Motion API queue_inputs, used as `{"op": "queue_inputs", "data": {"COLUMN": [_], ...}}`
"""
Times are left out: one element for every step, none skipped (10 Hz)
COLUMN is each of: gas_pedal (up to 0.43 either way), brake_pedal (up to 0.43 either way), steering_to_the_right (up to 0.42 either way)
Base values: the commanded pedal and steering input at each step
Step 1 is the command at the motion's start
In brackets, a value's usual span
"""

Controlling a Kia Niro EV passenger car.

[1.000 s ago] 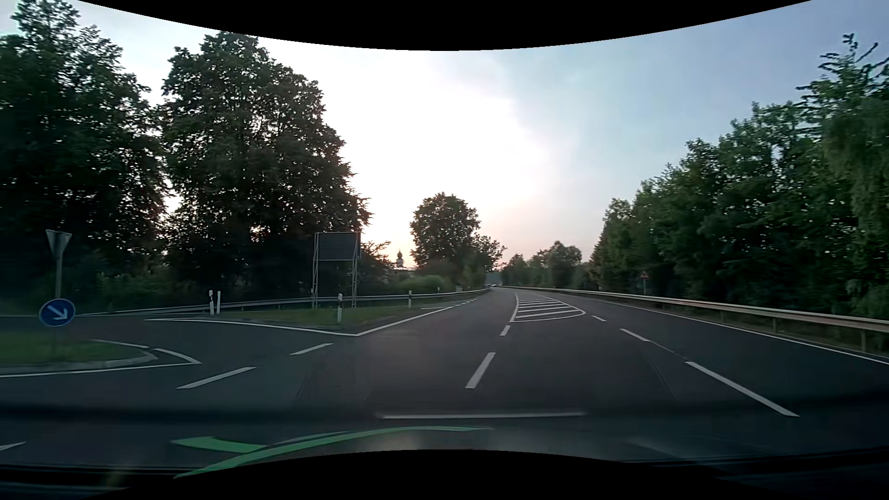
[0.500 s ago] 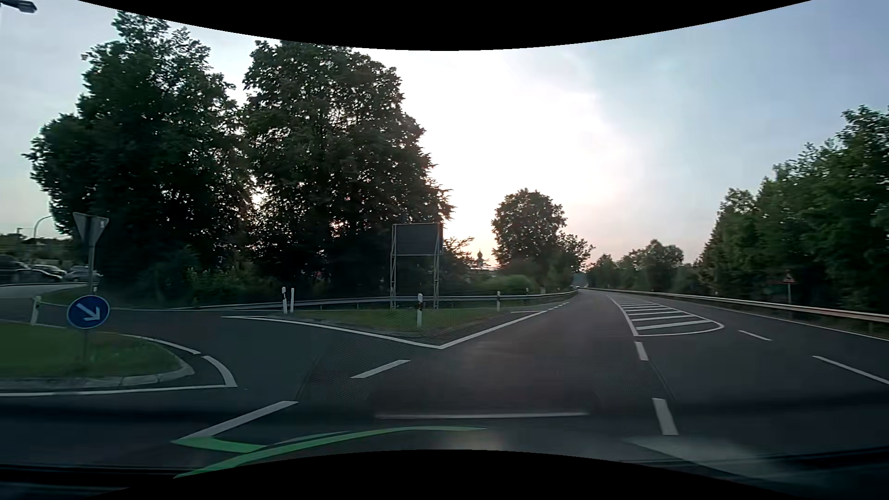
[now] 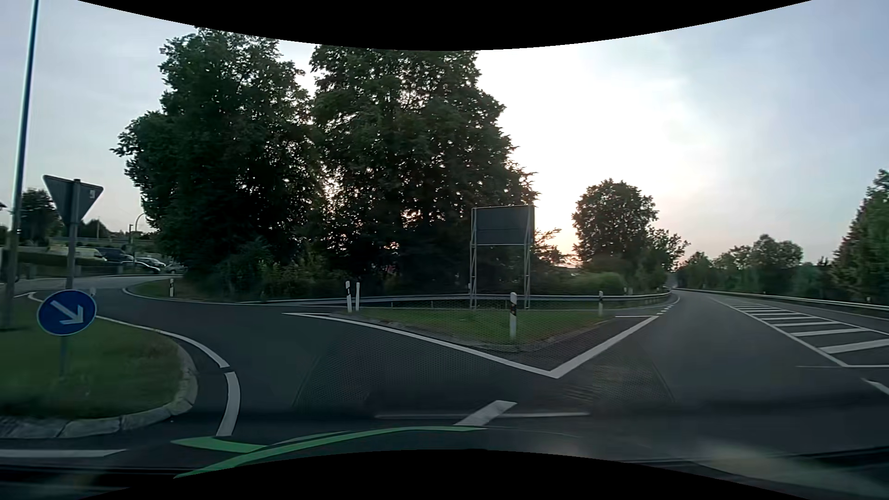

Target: Follow the waypoints while adhering to traffic rules and regulations

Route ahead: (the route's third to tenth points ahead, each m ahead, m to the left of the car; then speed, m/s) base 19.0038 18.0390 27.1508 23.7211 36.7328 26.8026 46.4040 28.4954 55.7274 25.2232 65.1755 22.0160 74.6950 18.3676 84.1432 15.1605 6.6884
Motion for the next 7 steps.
{"op": "queue_inputs", "data": {"gas_pedal": [0.169, 0.177, 0.189, 0.189, 0.189, 0.189, 0.189], "brake_pedal": [0.000, 0.000, 0.000, 0.000, 0.000, 0.000, 0.000], "steering_to_the_right": [-0.239, -0.239, -0.239, -0.239, -0.239, -0.240, -0.239]}}
